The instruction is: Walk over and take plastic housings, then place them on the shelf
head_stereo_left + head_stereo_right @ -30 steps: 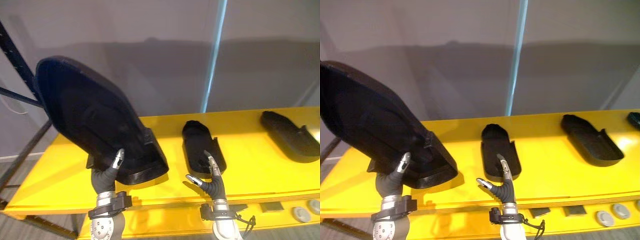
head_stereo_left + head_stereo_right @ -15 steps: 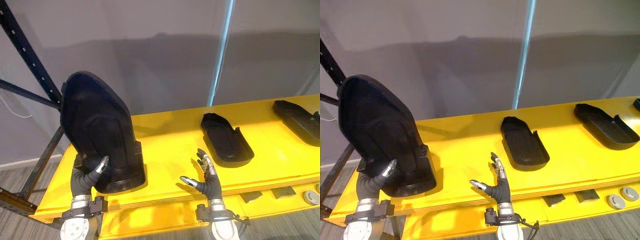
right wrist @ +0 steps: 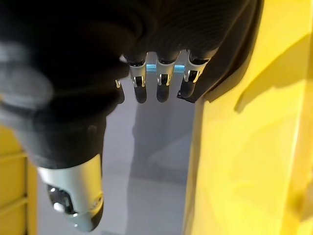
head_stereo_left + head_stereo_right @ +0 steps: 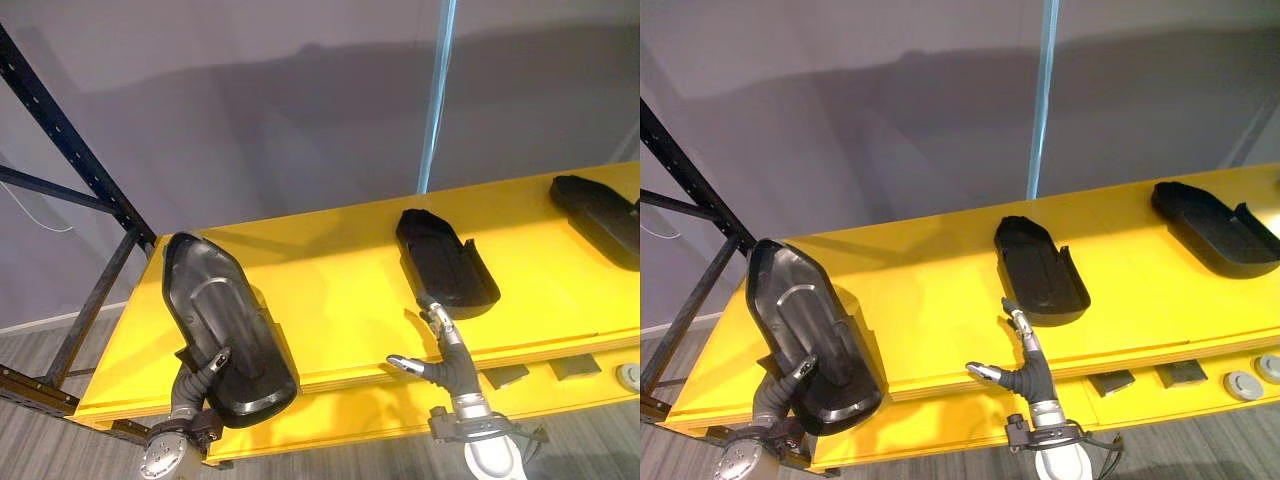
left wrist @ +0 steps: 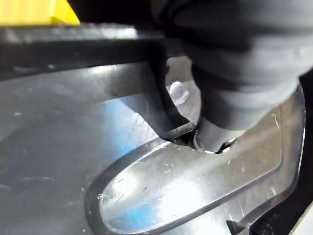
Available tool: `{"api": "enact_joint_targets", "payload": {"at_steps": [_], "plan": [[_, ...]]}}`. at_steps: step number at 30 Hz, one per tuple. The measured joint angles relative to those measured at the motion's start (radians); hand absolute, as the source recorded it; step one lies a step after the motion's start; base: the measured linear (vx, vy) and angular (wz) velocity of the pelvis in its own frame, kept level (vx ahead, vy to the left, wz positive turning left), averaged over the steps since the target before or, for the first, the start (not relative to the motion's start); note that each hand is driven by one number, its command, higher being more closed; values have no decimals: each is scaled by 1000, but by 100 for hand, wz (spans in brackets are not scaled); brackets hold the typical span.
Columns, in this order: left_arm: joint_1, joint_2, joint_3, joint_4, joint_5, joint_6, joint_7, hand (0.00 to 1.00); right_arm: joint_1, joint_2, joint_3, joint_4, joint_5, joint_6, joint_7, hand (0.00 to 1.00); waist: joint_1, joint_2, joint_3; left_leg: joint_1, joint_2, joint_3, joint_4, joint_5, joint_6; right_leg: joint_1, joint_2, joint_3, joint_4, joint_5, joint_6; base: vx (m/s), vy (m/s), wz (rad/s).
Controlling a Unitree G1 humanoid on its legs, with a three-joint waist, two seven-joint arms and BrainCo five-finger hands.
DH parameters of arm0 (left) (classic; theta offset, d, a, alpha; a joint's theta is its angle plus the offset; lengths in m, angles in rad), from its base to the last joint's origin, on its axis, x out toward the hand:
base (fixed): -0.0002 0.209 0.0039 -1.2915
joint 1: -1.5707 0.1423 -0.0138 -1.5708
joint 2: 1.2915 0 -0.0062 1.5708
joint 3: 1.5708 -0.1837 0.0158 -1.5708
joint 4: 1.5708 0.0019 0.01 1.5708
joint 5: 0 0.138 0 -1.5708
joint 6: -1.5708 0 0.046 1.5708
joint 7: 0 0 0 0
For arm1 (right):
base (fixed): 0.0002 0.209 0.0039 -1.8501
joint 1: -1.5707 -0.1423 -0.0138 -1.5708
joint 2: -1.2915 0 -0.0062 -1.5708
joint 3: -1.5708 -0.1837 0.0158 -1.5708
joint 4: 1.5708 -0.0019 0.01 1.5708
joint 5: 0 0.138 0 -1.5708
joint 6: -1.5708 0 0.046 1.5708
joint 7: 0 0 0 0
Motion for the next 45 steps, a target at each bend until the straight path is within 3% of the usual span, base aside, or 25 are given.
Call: {"api": "enact_joint_targets", "payload": {"at_steps": [3,10,15,23,24,34,37,42,45], "plan": [[-69,41,-7,79,0,-14,6,100,-5,-10,6,0,3,0,17,0,-13,11,19,-1,3,2,-24,23,-3,-33,-1,10,40,-12,-2,-112,-30,-3],[-190,146,-10,213,0,-3,9,100,-22,-37,84,-87,22,2,51,0,-44,10,61,-10,-1,44,-46,36,-9,-117,-16,66,138,-36,-1,-102,-8,-14],[-270,205,-11,269,-6,41,1,100,-41,-52,121,-121,34,13,61,0,-60,9,80,-27,-4,83,-49,37,-8,-152,-32,73,179,-50,7,-41,3,1],[-374,307,-10,323,5,135,-17,100,-97,-84,161,-189,79,45,86,0,-61,1,115,-32,-13,113,-48,54,3,-180,-45,95,204,-54,9,17,12,-4],[-390,315,-10,324,5,145,-14,0,-107,-86,168,-189,90,53,87,0,-62,-1,125,-35,-13,114,-50,50,-2,-180,-45,95,204,-54,10,0,0,0],[-516,360,-9,332,4,181,42,0,-125,-89,179,-253,98,80,82,0,-59,-23,163,-74,-2,160,-36,55,8,-215,-44,94,211,-53,9,9,5,2],[-541,360,-13,344,4,184,92,0,-125,-87,179,-253,111,81,72,0,-60,-26,166,-70,-1,160,-35,56,8,-211,-42,94,205,-53,9,35,6,-1],[-566,360,-25,344,-53,143,241,0,-104,-80,191,-244,109,80,52,0,-71,-37,175,-47,-1,152,-38,57,7,-182,-41,86,199,-53,9,3,0,1],[-579,360,-10,318,-162,100,245,0,-75,-70,202,-205,106,79,49,0,-72,-38,175,-35,-2,152,-45,59,9,-173,-40,86,195,-53,9,0,0,0]]}}
